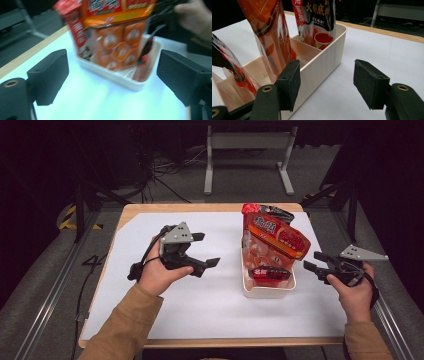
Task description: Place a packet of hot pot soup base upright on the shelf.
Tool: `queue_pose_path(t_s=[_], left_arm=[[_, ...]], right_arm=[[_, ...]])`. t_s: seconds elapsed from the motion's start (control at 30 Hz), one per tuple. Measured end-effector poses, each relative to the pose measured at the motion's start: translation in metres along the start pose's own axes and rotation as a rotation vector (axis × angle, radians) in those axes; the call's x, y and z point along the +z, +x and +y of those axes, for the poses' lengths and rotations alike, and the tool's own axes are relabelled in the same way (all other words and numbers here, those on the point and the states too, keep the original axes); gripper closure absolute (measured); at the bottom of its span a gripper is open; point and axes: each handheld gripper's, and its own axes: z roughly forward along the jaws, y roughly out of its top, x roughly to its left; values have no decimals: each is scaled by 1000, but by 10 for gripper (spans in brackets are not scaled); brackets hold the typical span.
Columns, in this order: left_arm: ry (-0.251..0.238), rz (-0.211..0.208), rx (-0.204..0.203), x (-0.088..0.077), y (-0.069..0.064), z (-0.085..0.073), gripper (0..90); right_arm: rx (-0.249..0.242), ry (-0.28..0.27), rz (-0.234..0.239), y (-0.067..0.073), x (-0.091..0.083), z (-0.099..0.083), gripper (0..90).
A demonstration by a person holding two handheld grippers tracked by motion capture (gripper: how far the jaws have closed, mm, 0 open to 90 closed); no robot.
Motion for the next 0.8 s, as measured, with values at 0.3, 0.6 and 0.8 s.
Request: queue_pose_path(t_s=[0.3, 0.6, 0.8], left_arm=[[-10, 69, -65, -20, 16, -32, 95], [-24, 123, -126, -35, 26, -69, 95], [-17, 164, -136, -41, 30, -88, 94]], right_arm=[[-1, 5, 0, 1, 1, -1, 385], [-1, 10, 3, 0, 3, -4, 373], [-5, 15, 5, 0, 6, -6, 362]])
